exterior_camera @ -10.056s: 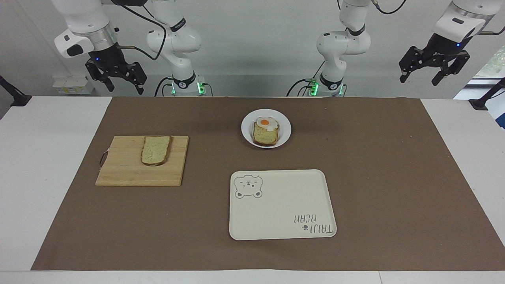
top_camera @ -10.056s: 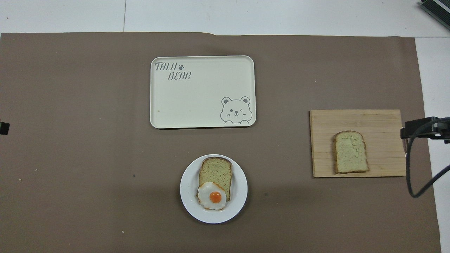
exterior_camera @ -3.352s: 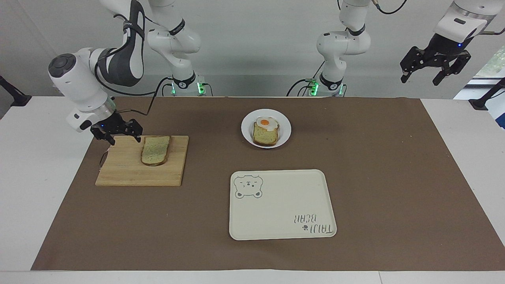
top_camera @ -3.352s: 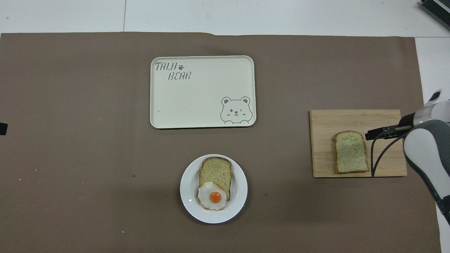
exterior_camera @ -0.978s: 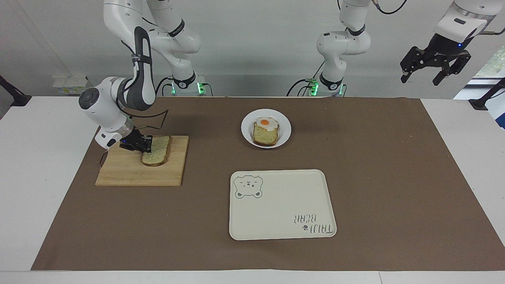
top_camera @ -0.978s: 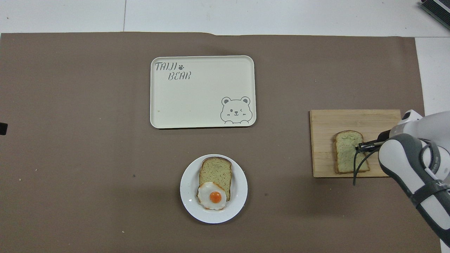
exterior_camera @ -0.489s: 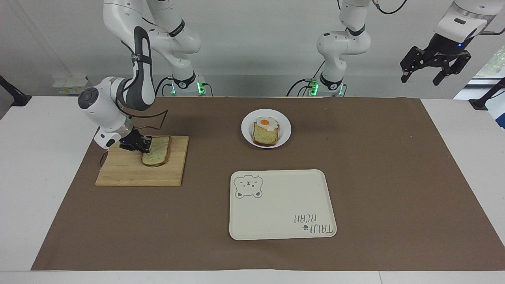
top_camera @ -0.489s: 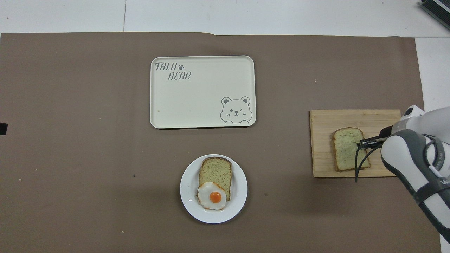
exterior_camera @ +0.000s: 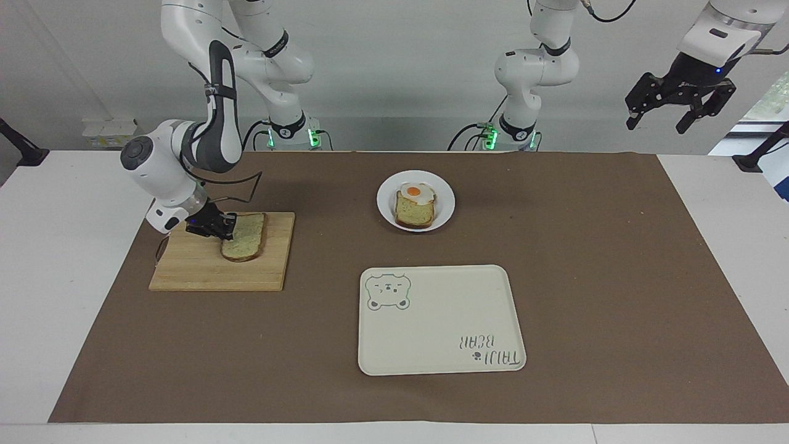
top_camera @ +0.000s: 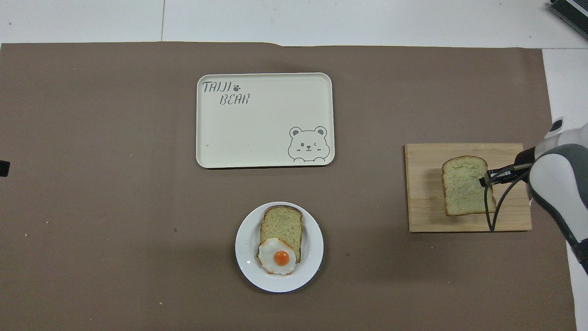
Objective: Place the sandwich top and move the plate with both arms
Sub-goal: 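Lift the bread slice with the right gripper and carry it over the plate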
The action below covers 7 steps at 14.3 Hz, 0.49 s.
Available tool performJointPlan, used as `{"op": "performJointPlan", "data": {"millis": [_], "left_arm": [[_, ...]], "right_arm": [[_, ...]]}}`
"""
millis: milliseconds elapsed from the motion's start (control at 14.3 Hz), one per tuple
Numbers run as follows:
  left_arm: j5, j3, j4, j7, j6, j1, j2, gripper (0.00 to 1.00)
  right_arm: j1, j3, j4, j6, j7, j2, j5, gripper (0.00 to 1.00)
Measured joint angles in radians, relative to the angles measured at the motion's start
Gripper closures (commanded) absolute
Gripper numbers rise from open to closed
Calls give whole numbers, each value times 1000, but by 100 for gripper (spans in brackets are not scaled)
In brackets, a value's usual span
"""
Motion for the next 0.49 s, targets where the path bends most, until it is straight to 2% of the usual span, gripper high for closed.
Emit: {"op": "performJointPlan", "data": {"millis": [279,489], "left_arm": [[0,0,0,0,0,0,0,0],[0,0,0,0,0,0,0,0]], "right_arm": [[-1,-1,119,-147,0,-9,0,100],[0,4,172,-210,0,-9,2,100]]}}
